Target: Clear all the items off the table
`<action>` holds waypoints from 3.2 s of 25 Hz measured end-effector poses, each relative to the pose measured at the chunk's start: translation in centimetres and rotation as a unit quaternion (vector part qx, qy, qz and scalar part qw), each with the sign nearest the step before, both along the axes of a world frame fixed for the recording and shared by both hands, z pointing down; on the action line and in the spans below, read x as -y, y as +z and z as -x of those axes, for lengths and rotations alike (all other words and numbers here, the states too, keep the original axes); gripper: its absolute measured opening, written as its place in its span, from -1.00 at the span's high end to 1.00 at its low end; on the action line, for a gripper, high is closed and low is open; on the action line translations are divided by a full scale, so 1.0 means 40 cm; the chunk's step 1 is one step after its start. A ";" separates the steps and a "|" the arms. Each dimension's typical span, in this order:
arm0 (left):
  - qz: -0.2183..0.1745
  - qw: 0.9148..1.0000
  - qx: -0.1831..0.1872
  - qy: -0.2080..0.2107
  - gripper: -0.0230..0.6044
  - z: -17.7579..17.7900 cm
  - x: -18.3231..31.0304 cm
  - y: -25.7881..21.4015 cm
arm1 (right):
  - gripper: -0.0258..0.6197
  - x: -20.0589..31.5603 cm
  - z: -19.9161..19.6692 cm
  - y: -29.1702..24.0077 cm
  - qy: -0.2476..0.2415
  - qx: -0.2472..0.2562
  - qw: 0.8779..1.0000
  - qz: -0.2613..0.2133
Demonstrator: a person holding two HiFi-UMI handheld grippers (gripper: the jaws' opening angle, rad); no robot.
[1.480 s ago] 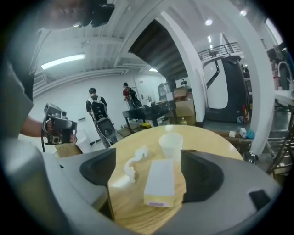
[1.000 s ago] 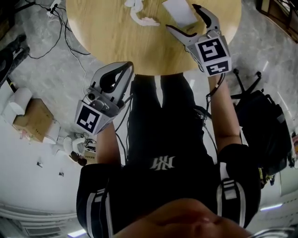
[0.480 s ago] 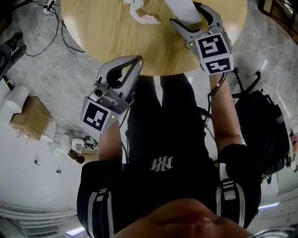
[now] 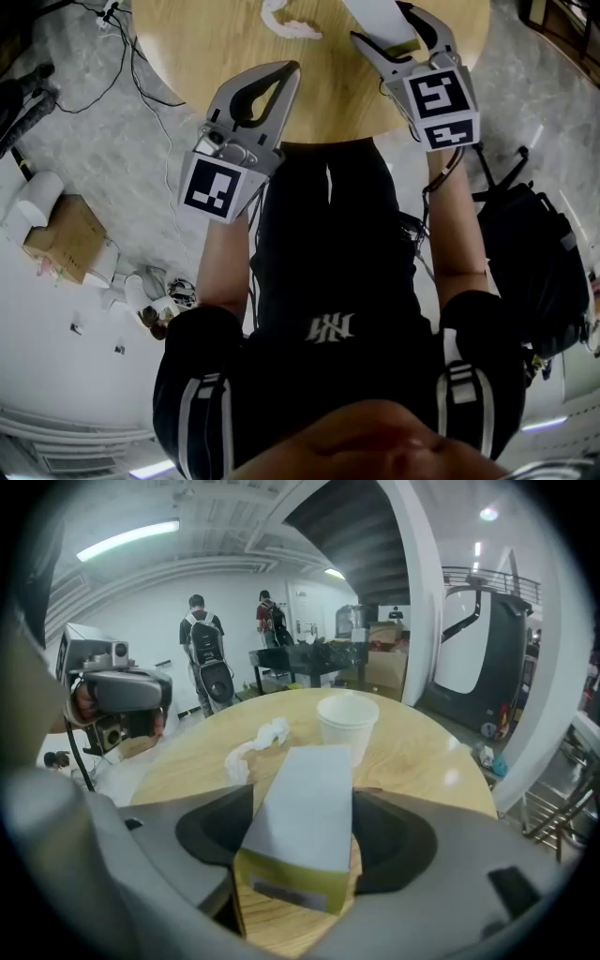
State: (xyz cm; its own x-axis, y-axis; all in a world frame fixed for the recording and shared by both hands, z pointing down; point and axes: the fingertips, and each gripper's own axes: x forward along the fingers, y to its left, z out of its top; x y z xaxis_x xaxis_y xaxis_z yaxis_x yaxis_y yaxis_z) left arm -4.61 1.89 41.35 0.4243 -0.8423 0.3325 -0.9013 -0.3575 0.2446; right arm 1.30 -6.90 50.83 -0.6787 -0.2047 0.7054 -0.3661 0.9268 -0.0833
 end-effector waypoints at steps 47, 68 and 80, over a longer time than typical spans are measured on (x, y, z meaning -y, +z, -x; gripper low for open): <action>0.025 0.996 -0.017 0.081 0.89 -0.968 0.206 0.460 | -0.09 0.215 -0.863 0.442 0.110 0.067 0.991 -0.025; 0.072 0.994 -0.012 0.085 0.89 -0.910 0.175 0.698 | -0.15 0.177 -0.796 0.866 0.091 0.056 0.994 -0.001; 0.050 0.992 -0.025 0.114 0.89 -0.943 0.171 0.573 | 0.02 0.201 -0.820 0.711 0.093 0.066 0.994 -0.006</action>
State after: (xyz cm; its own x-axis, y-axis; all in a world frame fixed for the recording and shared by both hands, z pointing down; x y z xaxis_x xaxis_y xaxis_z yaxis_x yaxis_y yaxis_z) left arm 33.12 -4.94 64.25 0.6183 -0.6864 0.3829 -0.7855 -0.5228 0.3312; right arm 34.12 -14.94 79.28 -0.7147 -0.3424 0.6099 -0.5172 0.8457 -0.1313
